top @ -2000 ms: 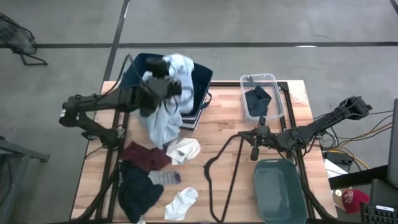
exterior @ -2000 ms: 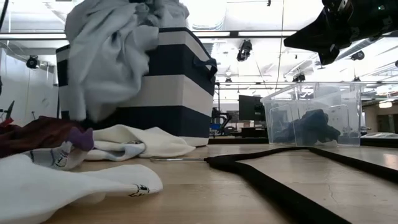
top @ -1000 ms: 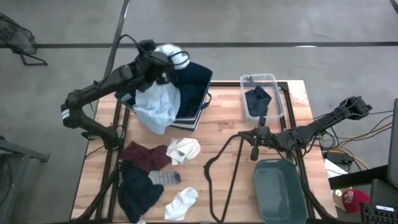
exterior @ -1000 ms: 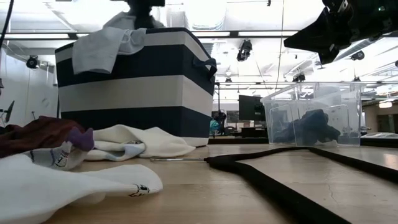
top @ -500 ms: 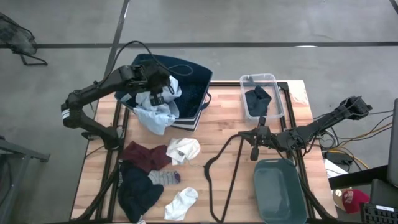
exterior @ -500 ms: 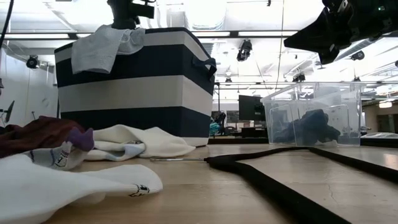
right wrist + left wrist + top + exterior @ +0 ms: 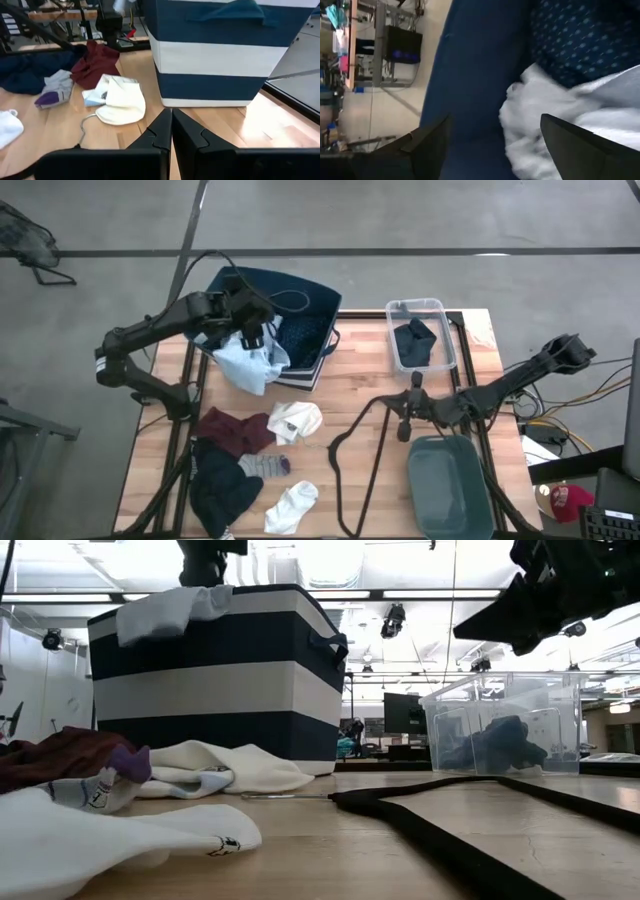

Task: Pick & Place Cloths
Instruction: Put the white polo shirt into the blue bin

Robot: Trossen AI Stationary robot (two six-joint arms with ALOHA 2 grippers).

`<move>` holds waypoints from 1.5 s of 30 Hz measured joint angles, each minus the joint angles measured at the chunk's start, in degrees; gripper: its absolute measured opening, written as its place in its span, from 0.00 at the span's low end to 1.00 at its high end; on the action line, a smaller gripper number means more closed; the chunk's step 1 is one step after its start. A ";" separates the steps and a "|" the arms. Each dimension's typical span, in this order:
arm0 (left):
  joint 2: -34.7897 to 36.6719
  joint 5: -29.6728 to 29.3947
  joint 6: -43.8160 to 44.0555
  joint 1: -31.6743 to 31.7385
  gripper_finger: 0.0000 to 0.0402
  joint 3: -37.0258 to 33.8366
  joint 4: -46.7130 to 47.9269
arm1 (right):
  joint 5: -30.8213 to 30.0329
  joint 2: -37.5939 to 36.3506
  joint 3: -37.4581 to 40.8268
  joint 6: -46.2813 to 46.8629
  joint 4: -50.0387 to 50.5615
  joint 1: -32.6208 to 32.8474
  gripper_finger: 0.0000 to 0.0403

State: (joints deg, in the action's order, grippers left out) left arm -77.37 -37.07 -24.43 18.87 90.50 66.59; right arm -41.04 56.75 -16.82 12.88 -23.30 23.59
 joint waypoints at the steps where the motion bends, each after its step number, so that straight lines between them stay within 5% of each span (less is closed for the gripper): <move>1: 0.31 0.08 1.03 -0.92 0.79 0.00 0.39 | -0.02 0.32 0.00 -0.04 -0.10 0.00 0.02; 13: 6.28 12.21 14.56 -16.76 0.79 -5.64 6.90 | -0.09 0.77 -1.42 -1.51 -0.15 -0.02 0.02; 19: 8.08 -5.53 20.31 -25.85 0.78 -14.16 6.45 | -0.09 0.77 -1.42 -1.54 -0.19 -0.02 0.02; 26: 8.01 -24.76 16.56 -32.81 0.71 -17.83 4.70 | -0.81 0.77 -1.42 -1.53 -0.17 -0.02 0.02; 32: 8.54 -24.63 19.25 -39.46 0.68 -15.31 4.45 | -1.16 0.77 -1.42 -1.53 -0.19 -0.02 0.02; 38: 9.80 -13.98 24.37 -47.78 0.68 -15.53 4.46 | -1.14 0.77 -1.42 -1.53 -0.17 0.00 0.02; 45: 8.84 -17.31 31.98 -56.38 0.68 -22.10 5.01 | -1.14 0.77 -1.42 -2.56 -0.17 0.00 0.02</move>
State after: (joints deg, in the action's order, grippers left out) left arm -68.52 -54.38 7.56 -37.51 68.40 71.60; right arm -42.17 57.52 -18.24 10.33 -23.46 23.59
